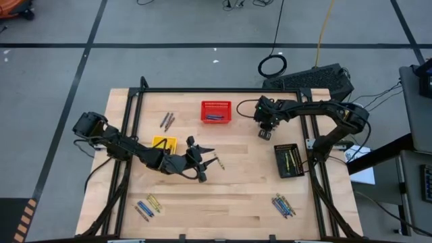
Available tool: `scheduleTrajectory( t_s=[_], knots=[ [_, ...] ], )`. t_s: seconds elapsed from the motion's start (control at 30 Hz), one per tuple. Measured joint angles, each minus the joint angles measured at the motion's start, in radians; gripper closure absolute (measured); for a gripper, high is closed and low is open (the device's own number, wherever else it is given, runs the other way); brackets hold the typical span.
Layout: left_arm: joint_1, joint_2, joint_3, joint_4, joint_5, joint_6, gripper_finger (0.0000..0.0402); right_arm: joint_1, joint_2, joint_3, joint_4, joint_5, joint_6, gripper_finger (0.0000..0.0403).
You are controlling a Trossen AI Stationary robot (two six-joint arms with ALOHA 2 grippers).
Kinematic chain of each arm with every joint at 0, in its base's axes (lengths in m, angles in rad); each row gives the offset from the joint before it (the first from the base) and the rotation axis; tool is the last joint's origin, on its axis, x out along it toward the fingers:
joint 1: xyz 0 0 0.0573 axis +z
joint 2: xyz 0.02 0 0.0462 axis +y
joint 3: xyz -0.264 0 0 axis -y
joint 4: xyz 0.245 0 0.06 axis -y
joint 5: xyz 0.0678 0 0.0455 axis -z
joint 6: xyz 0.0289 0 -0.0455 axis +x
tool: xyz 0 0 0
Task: Sort crayons
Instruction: Put the blue crayon into the red basket
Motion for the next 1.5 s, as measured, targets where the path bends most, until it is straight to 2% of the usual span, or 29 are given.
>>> scheduleTrajectory(
  t_s=[0.07, 0.13, 0.27, 0.33, 0.43, 0.53, 0.63, 0.73, 0.8, 0.93, 1.07, 1.3, 1.5],
  knots=[
    [-0.022, -0.009, 0.0, -0.039, -0.031, 0.015, 0.023, 0.0, -0.009, -0.001, 0.004, 0.002, -0.01, 0.0393],
    [-0.059, -0.028, 0.0, -0.09, -0.106, 0.027, 0.023, 0.006, -0.021, 0.0, 0.006, 0.002, -0.001, 0.0392],
    [-0.149, -0.097, 0.0, -0.199, -0.332, 0.027, 0.023, 0.051, -0.081, 0.033, 0.044, 0.02, 0.024, 0.0396],
    [-0.191, -0.129, 0.0, -0.238, -0.432, 0.028, 0.023, 0.087, -0.111, 0.041, 0.128, 0.088, 0.058, 0.0399],
    [-0.235, -0.17, 0.0, -0.269, -0.529, 0.028, 0.023, 0.132, -0.134, 0.039, 0.35, 0.091, 0.085, 0.0399],
    [-0.255, -0.181, 0.001, -0.282, -0.562, 0.028, 0.023, 0.156, -0.119, 0.04, 0.657, -0.051, 0.07, 0.04],
    [-0.267, -0.182, 0.001, -0.284, -0.563, 0.026, 0.023, 0.159, -0.051, 0.041, 0.956, -0.164, 0.057, 0.0401],
    [-0.272, -0.181, 0.001, -0.286, -0.564, 0.026, 0.023, 0.144, 0.048, 0.043, 1.202, -0.182, 0.059, 0.0401],
    [-0.272, -0.181, 0.001, -0.285, -0.564, 0.026, 0.023, 0.132, 0.13, 0.066, 1.278, -0.182, 0.073, 0.0401],
    [-0.272, -0.181, 0.001, -0.282, -0.564, 0.025, 0.023, 0.124, 0.29, 0.158, 1.287, -0.183, 0.079, 0.0399],
    [-0.272, -0.181, 0.001, -0.286, -0.565, -0.001, 0.023, 0.125, 0.372, 0.252, 1.16, -0.183, 0.093, 0.0386],
    [-0.272, -0.181, 0.001, -0.287, -0.565, -0.001, 0.023, 0.126, 0.377, 0.385, 0.748, -0.184, 0.072, 0.0357],
    [-0.273, -0.181, 0.001, -0.286, -0.565, -0.003, 0.023, 0.129, 0.36, 0.399, 0.594, -0.186, 0.057, 0.0328]
  ],
)
